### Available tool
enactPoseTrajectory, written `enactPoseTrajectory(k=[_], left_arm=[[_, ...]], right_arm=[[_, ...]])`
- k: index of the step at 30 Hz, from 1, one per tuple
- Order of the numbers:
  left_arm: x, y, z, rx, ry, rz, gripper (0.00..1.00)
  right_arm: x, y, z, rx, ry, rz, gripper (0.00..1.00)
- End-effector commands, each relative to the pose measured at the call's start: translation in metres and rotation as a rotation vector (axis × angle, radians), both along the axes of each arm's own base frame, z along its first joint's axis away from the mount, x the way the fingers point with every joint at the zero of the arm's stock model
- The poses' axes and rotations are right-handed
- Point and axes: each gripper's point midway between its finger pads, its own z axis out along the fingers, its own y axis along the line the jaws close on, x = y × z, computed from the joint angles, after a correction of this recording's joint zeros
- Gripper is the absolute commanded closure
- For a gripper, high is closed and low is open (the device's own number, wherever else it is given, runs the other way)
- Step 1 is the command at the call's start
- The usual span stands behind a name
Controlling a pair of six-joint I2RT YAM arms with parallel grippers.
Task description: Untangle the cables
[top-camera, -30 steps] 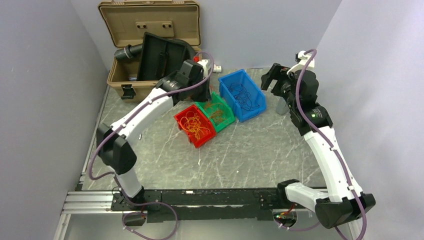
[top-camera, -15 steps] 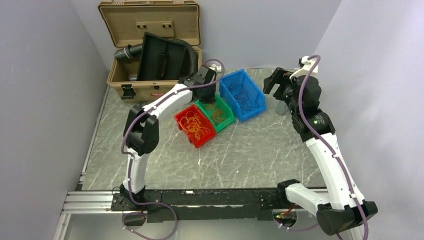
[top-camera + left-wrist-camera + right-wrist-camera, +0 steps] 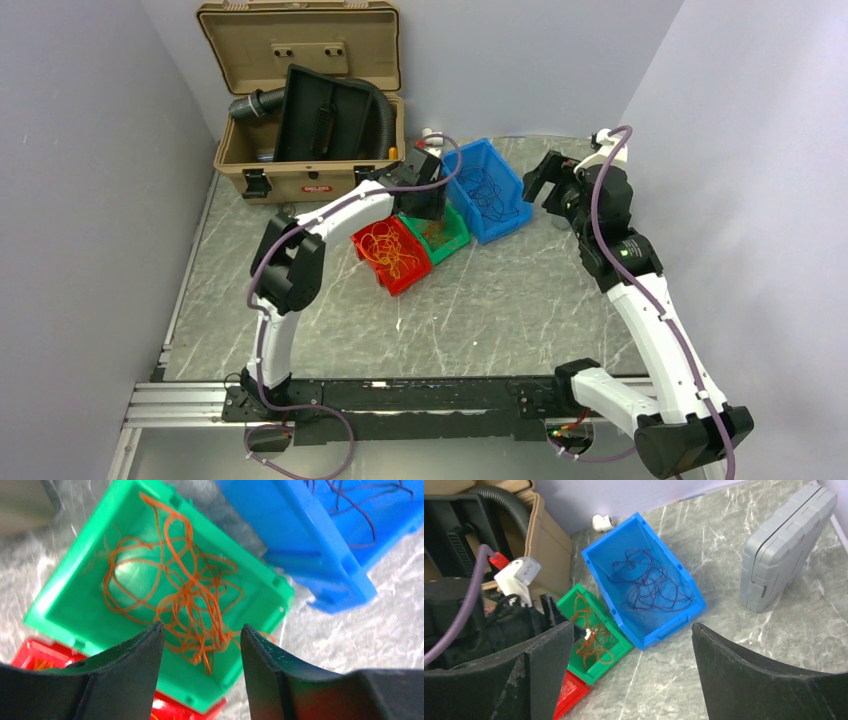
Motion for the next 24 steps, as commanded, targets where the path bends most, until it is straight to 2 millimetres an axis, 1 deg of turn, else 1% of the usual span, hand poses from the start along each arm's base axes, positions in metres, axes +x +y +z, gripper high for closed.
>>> enactPoseTrajectory(k=[1, 2, 4, 5, 6, 9, 10, 11, 12, 13, 15, 16, 17, 18, 19, 22, 24], left_arm=[[-0.015, 0.009, 0.086, -0.049, -0.187, -0.031, 0.31], [-0.024, 0.015, 0.091, -0.053, -0.198, -0.043, 0.23], [-0.038, 0.026, 0.107, -0.075, -0.241, -0.053, 0.04], [-0.046, 0.033, 0.116, -0.086, -0.266, -0.058, 0.01], [-0.054, 0.040, 0.122, -0.094, -0.289, -0.060, 0.01], [-0.078, 0.065, 0.132, -0.103, -0.343, -0.046, 0.00], [-0.085, 0.075, 0.133, -0.096, -0.367, -0.046, 0.01], [-0.092, 0.083, 0.133, -0.081, -0.403, -0.072, 0.01], [-0.097, 0.089, 0.132, -0.078, -0.443, -0.079, 0.01], [-0.102, 0.099, 0.129, -0.068, -0.468, -0.066, 0.01], [-0.112, 0.117, 0.115, -0.044, -0.499, -0.044, 0.01], [-0.117, 0.124, 0.108, -0.035, -0.509, -0.041, 0.01], [-0.124, 0.131, 0.105, -0.039, -0.521, -0.034, 0.01], [-0.131, 0.139, 0.093, -0.028, -0.510, -0.019, 0.01], [-0.134, 0.146, 0.088, -0.027, -0.514, 0.006, 0.01], [-0.145, 0.168, 0.071, -0.010, -0.533, 0.067, 0.01], [-0.147, 0.184, 0.057, 0.046, -0.574, 0.083, 0.01]], right_arm=[[-0.004, 0.006, -0.013, 0.021, 0.010, 0.031, 0.09], [-0.007, 0.007, -0.019, 0.024, 0.014, 0.044, 0.07], [-0.013, 0.012, -0.027, 0.037, -0.002, 0.077, 0.02], [-0.017, 0.014, -0.031, 0.042, -0.019, 0.094, 0.01], [-0.023, 0.015, -0.034, 0.044, -0.058, 0.116, 0.00], [-0.035, 0.016, -0.042, 0.047, -0.181, 0.149, 0.00], [-0.039, 0.017, -0.050, 0.041, -0.219, 0.165, 0.00], [-0.043, 0.018, -0.053, 0.020, -0.272, 0.186, 0.00], [-0.048, 0.022, -0.062, 0.001, -0.304, 0.224, 0.00], [-0.052, 0.023, -0.069, -0.019, -0.328, 0.242, 0.00], [-0.056, 0.018, -0.087, -0.026, -0.320, 0.224, 0.00], [-0.057, 0.016, -0.095, -0.013, -0.302, 0.205, 0.00], [-0.056, 0.009, -0.104, 0.005, -0.274, 0.156, 0.00], [-0.057, 0.004, -0.112, 0.021, -0.244, 0.123, 0.00], [-0.057, 0.001, -0.119, 0.025, -0.220, 0.103, 0.00], [-0.060, 0.001, -0.135, -0.010, -0.196, 0.121, 0.00], [-0.060, -0.003, -0.143, -0.033, -0.193, 0.109, 0.00]])
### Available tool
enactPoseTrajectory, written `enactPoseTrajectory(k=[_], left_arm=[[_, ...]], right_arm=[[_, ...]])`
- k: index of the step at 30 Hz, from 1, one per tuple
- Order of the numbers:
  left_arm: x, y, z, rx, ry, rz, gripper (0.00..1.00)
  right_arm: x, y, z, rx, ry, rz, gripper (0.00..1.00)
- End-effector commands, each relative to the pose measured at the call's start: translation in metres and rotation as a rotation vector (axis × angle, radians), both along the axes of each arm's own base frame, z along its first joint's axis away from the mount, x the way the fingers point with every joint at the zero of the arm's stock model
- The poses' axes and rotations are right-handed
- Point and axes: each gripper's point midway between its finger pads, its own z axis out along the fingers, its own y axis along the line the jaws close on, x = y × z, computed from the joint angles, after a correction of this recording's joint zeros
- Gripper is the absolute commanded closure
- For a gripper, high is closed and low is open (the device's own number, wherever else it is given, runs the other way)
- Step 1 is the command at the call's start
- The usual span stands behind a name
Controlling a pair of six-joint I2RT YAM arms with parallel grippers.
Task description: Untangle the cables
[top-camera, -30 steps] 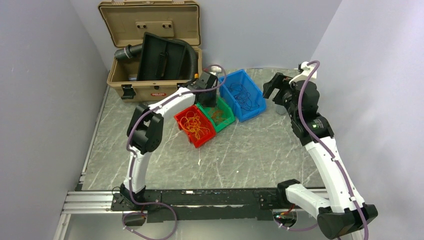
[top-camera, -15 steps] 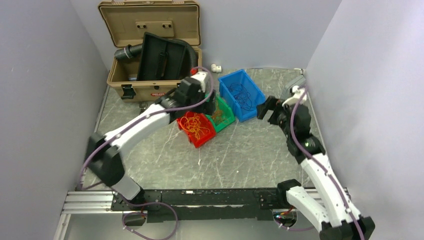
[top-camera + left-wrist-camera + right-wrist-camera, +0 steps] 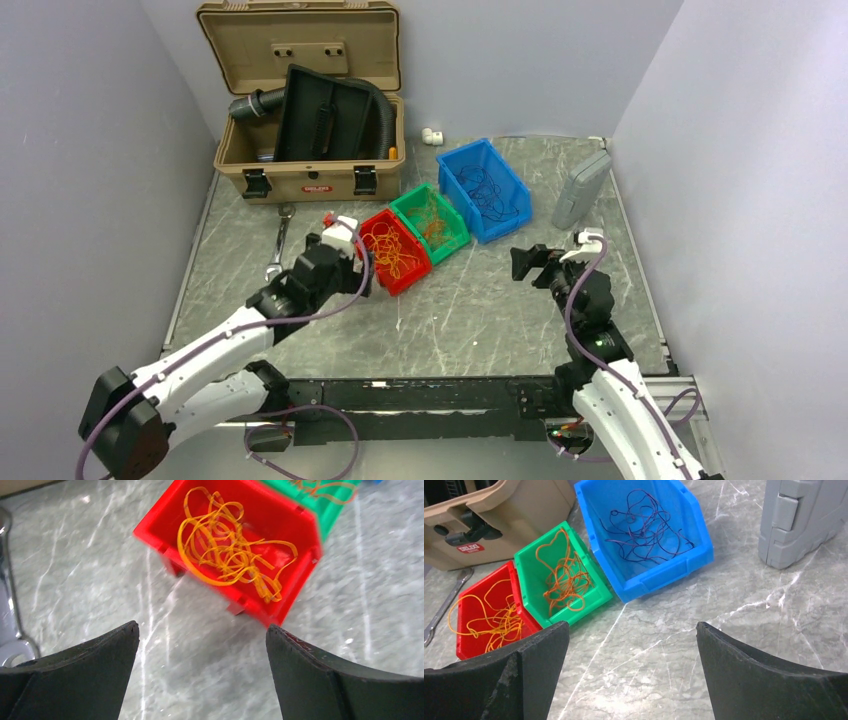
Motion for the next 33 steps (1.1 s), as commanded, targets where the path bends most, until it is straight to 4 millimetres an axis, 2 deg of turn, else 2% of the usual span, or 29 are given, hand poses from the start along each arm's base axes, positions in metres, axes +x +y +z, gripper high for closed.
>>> enactPoseTrajectory(k=[1, 5, 8, 12, 16, 18, 22, 25, 27, 29, 31, 33], left_arm=[[0.009, 0.027, 0.009, 0.023, -0.186, 0.090, 0.01], [0.007, 0.051, -0.008, 0.082, -0.237, 0.161, 0.01], [0.013, 0.072, -0.005, 0.125, -0.284, 0.240, 0.01], [0.029, 0.097, 0.001, 0.115, -0.331, 0.286, 0.01], [0.037, 0.144, 0.005, 0.221, -0.397, 0.428, 0.01], [0.043, 0.161, 0.000, 0.206, -0.420, 0.468, 0.01], [0.058, 0.194, -0.016, 0.213, -0.416, 0.529, 0.01], [0.077, 0.200, -0.027, 0.175, -0.342, 0.513, 0.01], [0.086, 0.206, -0.020, 0.125, -0.380, 0.525, 0.04], [0.086, 0.215, -0.014, 0.088, -0.431, 0.520, 0.05], [0.089, 0.220, -0.016, 0.058, -0.440, 0.532, 0.07], [0.090, 0.214, -0.020, 0.042, -0.482, 0.483, 0.10]], right_arm=[[0.004, -0.010, 0.001, -0.027, -0.069, -0.046, 0.00], [0.004, -0.008, -0.009, -0.170, -0.114, 0.014, 0.00], [0.009, -0.010, -0.009, -0.230, -0.169, 0.011, 0.01], [0.023, -0.035, -0.013, -0.276, -0.197, -0.135, 0.01], [0.042, -0.066, -0.017, -0.328, -0.197, -0.276, 0.01], [0.054, -0.076, -0.029, -0.320, -0.169, -0.278, 0.02], [0.071, -0.089, -0.041, -0.329, -0.148, -0.294, 0.03], [0.076, -0.088, -0.050, -0.285, -0.152, -0.269, 0.05], [0.078, -0.087, -0.055, -0.288, -0.154, -0.261, 0.05], [0.081, -0.089, -0.060, -0.291, -0.149, -0.273, 0.05], [0.087, -0.089, -0.068, -0.295, -0.134, -0.272, 0.05], [0.092, -0.089, -0.072, -0.306, -0.139, -0.271, 0.07]])
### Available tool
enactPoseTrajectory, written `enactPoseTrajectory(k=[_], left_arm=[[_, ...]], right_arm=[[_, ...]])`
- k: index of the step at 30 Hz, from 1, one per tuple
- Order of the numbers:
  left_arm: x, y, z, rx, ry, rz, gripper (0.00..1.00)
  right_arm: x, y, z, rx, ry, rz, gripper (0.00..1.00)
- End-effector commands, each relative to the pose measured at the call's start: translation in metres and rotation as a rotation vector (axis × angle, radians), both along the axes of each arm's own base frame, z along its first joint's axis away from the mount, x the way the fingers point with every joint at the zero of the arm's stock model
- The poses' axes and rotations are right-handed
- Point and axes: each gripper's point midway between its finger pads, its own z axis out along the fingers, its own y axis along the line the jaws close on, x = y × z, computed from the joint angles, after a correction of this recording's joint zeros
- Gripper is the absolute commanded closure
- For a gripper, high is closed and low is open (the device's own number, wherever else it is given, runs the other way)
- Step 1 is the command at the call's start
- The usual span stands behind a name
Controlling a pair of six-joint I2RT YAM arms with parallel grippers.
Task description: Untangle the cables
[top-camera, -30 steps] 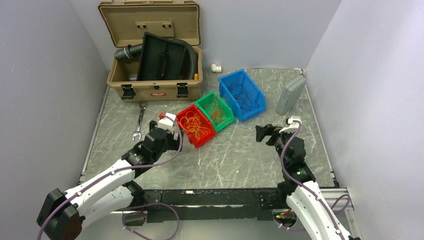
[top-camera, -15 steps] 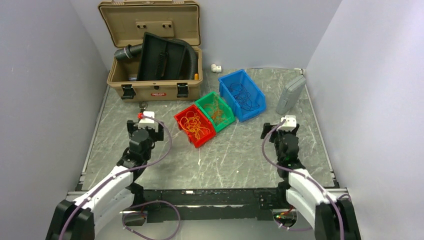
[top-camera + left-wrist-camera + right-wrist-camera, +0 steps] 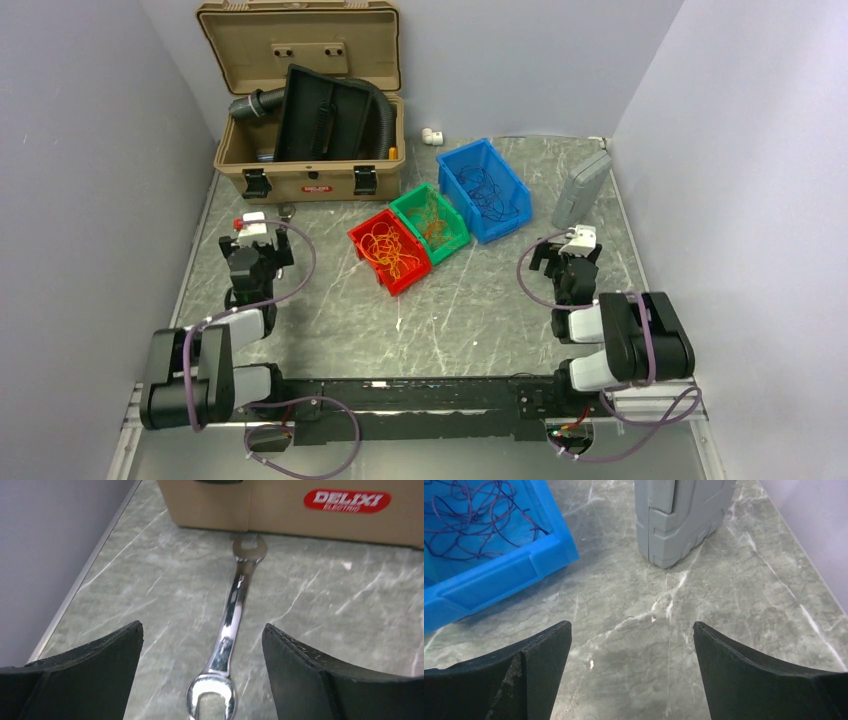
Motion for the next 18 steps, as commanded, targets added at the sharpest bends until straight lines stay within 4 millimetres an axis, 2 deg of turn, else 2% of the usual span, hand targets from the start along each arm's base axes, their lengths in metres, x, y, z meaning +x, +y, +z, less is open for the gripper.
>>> enactPoseTrajectory(k=[1, 2, 3, 5, 7, 18], left_arm=[[0.022, -0.020, 0.030, -0.008, -0.216, -0.163, 0.06], [0.026, -0.023, 0.034, -0.002, -0.220, -0.184, 0.01], [0.027, -0.025, 0.026, -0.009, -0.157, -0.199, 0.01], [0.029, -0.030, 0.026, 0.004, -0.166, -0.231, 0.01], [0.029, -0.040, 0.027, 0.020, -0.167, -0.295, 0.00], [0.030, -0.040, 0.027, 0.025, -0.166, -0.294, 0.01]], right_arm=[[0.022, 0.005, 0.023, 0.000, -0.101, 0.030, 0.08], [0.026, 0.006, 0.026, 0.004, -0.095, 0.035, 0.09], [0.029, 0.006, 0.025, 0.000, -0.088, 0.036, 0.11], [0.032, 0.004, 0.019, 0.001, -0.054, 0.023, 0.01], [0.039, 0.004, 0.019, 0.002, -0.043, 0.024, 0.00], [0.038, 0.005, 0.018, 0.008, -0.037, 0.029, 0.00]])
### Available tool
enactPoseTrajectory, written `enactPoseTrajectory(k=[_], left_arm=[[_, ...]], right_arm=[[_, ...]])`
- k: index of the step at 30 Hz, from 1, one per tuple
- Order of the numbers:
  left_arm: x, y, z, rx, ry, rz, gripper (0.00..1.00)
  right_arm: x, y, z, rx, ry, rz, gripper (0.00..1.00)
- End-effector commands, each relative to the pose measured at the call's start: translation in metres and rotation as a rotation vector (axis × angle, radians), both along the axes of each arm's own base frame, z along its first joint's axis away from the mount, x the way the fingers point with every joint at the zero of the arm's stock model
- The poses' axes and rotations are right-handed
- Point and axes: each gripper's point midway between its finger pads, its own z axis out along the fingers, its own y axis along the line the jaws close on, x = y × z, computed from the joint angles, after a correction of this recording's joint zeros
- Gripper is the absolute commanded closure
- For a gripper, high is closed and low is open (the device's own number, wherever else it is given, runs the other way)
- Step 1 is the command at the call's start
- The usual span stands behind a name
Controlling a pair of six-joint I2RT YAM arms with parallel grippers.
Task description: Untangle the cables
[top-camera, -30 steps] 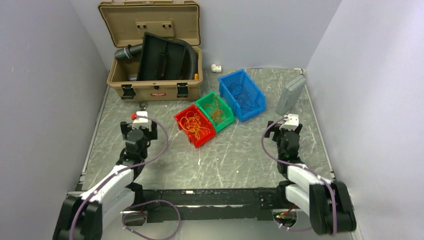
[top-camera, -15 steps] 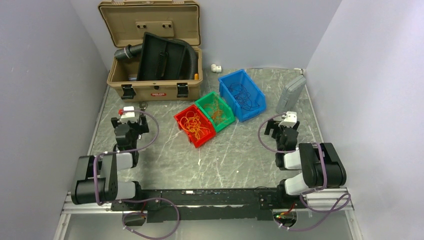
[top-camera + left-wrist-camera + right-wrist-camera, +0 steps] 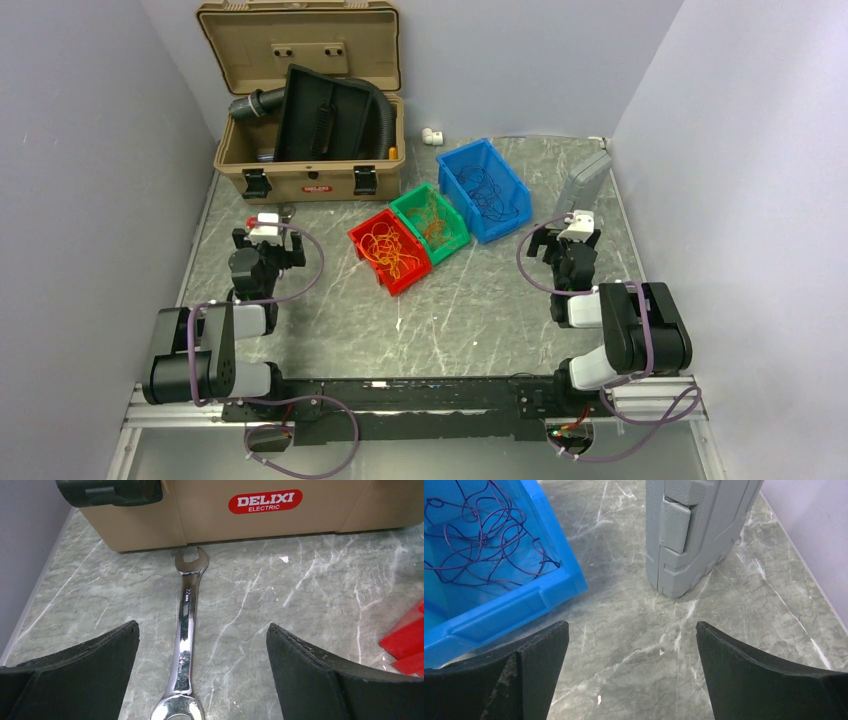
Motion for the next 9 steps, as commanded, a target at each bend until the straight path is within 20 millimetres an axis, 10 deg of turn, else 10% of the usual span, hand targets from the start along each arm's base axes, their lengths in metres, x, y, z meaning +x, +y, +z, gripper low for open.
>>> enactPoseTrajectory(k=[1, 9], left_arm=[[0.0081, -0.0048, 0.0214, 0.022, -0.078, -0.036, 0.01], [0.0081, -0.0048, 0.0217, 0.022, -0.080, -0.035, 0.00]], right_arm=[[0.0066, 0.0013, 0.0099, 0.007, -0.035, 0.008, 0.00], [0.0067, 0.0009, 0.0099, 0.007, -0.035, 0.006, 0.00]])
